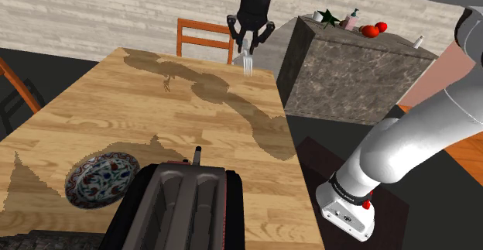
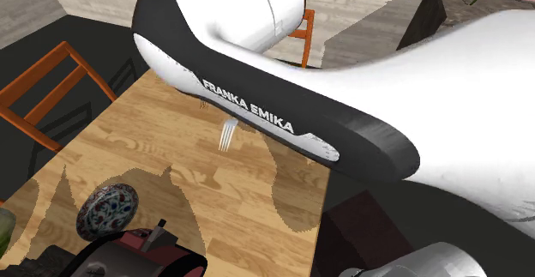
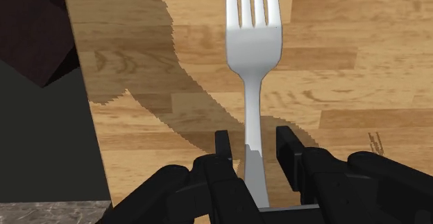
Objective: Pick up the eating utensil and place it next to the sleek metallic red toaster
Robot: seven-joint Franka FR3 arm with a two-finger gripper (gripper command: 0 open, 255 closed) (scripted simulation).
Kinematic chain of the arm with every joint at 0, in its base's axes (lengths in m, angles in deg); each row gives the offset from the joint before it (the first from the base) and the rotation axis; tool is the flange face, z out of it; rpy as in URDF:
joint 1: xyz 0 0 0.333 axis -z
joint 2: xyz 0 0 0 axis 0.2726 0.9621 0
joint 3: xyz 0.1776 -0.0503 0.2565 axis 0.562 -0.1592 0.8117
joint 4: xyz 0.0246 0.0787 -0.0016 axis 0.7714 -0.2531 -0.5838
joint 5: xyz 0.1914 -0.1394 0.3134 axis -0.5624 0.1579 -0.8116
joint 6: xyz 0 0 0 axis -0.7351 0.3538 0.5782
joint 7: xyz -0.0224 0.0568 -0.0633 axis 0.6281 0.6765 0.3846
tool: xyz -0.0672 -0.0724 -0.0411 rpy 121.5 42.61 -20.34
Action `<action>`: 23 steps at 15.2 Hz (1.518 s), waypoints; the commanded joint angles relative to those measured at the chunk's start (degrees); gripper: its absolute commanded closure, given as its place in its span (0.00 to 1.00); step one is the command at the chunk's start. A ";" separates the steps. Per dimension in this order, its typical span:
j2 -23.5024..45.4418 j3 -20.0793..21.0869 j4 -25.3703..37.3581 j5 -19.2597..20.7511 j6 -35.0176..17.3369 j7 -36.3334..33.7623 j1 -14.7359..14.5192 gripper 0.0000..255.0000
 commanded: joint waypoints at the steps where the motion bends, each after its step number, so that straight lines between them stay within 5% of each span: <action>1: -4.01 0.44 -3.83 -1.24 0.10 -0.90 -0.83 1.00; 19: -33.96 6.59 -21.53 -12.98 11.85 -11.80 -11.19 1.00; 23: -35.08 7.10 -25.24 -13.62 9.24 -11.90 -11.67 1.00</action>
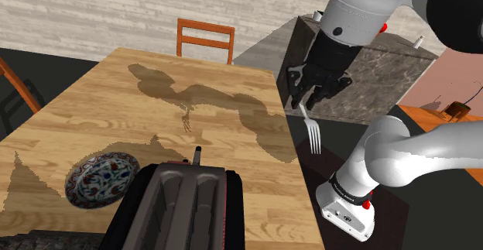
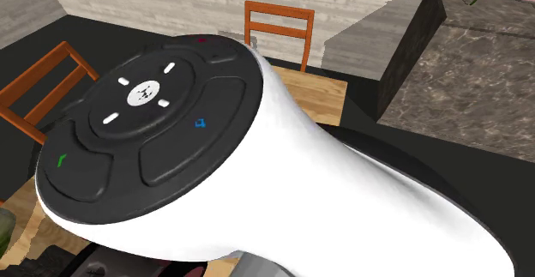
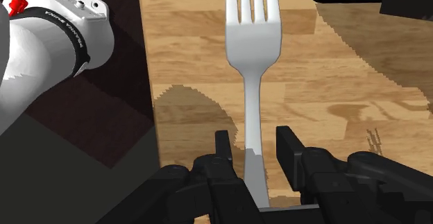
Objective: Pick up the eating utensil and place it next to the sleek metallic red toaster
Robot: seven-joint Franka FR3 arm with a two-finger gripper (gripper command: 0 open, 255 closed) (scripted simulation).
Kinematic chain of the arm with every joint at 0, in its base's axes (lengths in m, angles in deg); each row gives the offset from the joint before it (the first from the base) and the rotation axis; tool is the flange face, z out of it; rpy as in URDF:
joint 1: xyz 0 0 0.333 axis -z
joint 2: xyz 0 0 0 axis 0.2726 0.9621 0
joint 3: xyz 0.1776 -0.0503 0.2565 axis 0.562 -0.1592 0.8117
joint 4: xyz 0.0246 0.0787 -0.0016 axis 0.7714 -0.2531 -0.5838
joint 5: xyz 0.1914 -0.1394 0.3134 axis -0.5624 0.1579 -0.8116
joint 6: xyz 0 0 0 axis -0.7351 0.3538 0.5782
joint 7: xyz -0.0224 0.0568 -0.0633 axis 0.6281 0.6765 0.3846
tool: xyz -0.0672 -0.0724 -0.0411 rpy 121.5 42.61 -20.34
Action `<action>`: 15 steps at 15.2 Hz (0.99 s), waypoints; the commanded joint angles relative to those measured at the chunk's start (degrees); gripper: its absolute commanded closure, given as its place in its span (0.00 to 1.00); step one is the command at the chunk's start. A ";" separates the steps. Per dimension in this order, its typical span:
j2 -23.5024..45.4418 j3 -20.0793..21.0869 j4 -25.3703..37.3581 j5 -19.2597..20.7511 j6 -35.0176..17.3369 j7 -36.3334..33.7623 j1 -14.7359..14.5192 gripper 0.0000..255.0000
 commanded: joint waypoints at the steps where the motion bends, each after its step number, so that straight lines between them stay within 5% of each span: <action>1: -0.81 0.27 -2.06 -0.42 -1.26 -0.10 -0.33 1.00; 15: -3.21 2.87 -13.86 -3.07 -10.66 -0.58 -1.93 1.00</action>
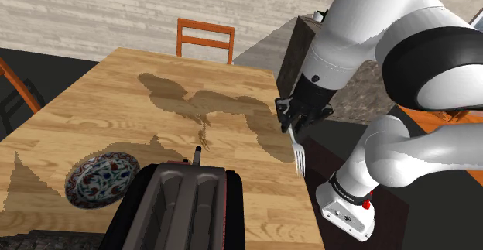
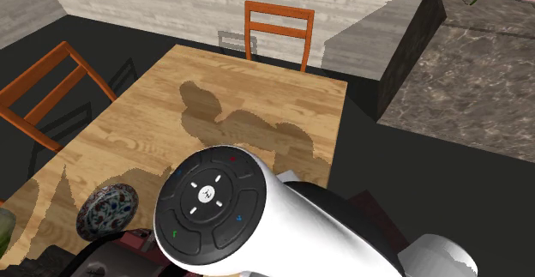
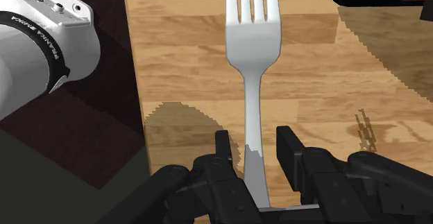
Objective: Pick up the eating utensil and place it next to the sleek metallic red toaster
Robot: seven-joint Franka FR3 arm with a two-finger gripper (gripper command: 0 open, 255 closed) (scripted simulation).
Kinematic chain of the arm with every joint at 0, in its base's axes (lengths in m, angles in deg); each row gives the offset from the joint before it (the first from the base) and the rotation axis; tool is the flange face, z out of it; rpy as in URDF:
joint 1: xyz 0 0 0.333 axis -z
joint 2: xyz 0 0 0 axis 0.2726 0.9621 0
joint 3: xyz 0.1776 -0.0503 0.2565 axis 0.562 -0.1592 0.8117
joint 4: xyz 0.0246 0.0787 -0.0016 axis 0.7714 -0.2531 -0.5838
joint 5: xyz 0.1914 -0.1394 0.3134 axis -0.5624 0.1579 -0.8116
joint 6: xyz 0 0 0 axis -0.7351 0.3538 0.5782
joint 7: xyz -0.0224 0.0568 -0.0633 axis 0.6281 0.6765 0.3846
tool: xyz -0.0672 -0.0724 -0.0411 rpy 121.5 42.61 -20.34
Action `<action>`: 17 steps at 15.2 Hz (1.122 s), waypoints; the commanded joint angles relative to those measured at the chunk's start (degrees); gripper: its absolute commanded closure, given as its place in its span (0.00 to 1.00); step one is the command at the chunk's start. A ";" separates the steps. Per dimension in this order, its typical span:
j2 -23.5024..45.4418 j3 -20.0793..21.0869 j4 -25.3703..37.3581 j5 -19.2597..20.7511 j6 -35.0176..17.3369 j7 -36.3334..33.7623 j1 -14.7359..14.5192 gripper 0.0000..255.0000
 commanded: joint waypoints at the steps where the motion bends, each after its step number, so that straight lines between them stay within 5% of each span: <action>1: -0.33 0.47 -1.71 -0.48 -1.41 -0.13 -0.31 1.00; 17: 0.62 4.97 -13.02 -4.35 -13.55 -1.03 -1.97 1.00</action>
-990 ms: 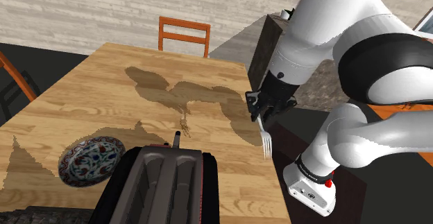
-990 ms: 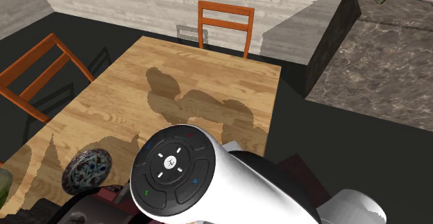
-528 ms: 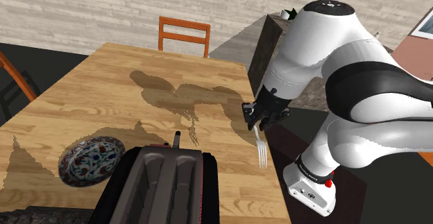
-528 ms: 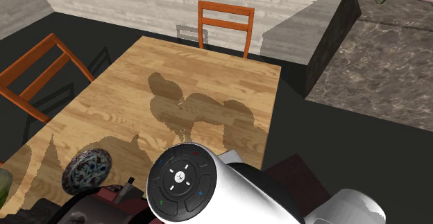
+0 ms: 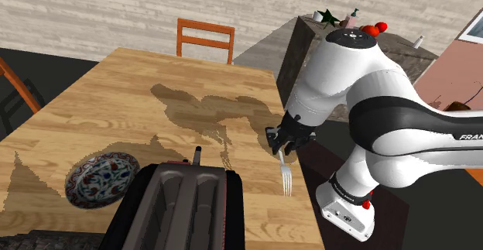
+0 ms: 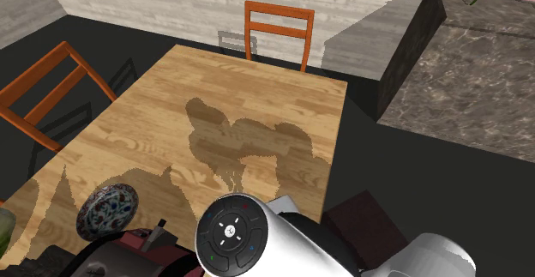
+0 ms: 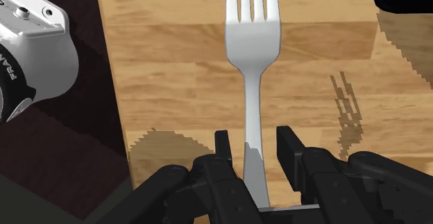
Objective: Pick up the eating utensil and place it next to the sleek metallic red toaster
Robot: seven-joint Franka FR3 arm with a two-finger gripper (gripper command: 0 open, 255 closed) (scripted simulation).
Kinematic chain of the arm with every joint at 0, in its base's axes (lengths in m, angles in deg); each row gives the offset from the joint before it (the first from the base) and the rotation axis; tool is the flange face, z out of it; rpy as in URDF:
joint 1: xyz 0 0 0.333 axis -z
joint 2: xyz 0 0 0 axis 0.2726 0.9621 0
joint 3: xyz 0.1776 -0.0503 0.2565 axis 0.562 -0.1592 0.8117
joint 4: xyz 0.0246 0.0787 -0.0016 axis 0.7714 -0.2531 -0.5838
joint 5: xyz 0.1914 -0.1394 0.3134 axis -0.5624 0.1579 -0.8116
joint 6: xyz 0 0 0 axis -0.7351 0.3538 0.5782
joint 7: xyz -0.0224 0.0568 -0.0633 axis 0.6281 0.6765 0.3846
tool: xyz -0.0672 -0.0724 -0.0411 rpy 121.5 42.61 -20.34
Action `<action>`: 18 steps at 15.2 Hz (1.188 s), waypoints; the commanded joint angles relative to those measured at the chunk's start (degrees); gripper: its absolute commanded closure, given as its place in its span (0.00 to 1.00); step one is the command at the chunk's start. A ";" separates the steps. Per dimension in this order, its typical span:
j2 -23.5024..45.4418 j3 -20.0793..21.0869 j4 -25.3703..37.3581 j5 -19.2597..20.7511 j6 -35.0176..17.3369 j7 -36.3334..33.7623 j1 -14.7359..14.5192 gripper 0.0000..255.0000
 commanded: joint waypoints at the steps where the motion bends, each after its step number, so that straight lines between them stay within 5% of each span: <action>1: 0.54 0.73 -1.14 -0.54 -1.70 -0.19 -0.14 1.00; 18: 8.36 7.65 -9.99 -5.22 -18.14 -1.65 -0.54 1.00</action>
